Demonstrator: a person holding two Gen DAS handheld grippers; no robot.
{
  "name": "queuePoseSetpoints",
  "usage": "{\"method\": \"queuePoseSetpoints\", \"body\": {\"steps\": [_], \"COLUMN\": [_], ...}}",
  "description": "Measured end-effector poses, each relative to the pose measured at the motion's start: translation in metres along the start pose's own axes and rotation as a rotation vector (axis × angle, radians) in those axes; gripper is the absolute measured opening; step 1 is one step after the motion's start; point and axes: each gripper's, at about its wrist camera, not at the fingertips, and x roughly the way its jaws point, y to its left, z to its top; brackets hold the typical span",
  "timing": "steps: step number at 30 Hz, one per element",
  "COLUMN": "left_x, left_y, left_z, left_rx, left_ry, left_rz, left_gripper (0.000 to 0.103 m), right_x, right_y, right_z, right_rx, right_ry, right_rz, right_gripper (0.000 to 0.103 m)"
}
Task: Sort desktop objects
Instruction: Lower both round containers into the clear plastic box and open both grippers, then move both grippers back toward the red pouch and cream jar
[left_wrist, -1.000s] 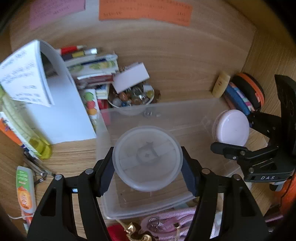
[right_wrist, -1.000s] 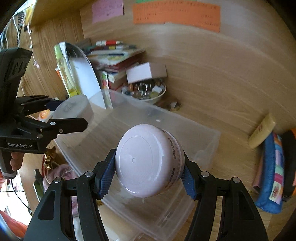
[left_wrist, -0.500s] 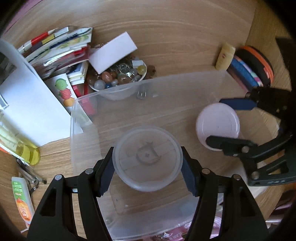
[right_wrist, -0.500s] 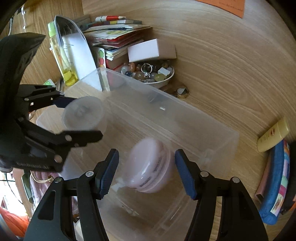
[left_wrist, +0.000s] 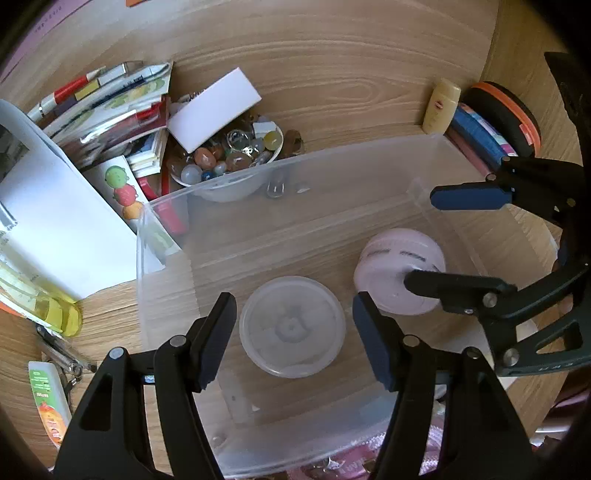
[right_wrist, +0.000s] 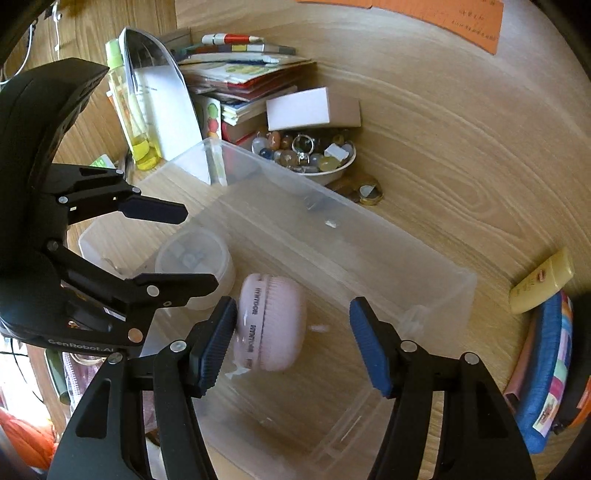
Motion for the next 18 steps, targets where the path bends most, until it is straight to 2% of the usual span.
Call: {"method": "queuePoseSetpoints", "body": {"steps": [2,7,12,18], "left_x": [-0.005,-0.024,-0.048,-0.083], "left_y": [0.001,0.0,0.005,0.005], "left_z": [0.0,0.0,-0.006,-0.02], "left_rx": [0.002,-0.004,-0.008,-0.004], "left_ry": [-0.012,-0.061,-0.105,-0.179], "left_rz": [0.01,0.032,0.051,0.102], "left_gripper": [0.065,0.074,0.076,0.088], "right_x": [-0.005,-0.026,-0.052,-0.081], "right_y": [0.0,-0.001,0.002,0.01], "right_z": [0.0,0.001,0.0,-0.005], "right_rx": [0.006,0.024,0.038,0.043], "right_ry": [-0.009,-0.048,-0.103,-0.151], "right_rz": [-0.005,-0.032,-0.063,-0.094], "right_gripper": [0.06,0.07,0.078,0.082]}}
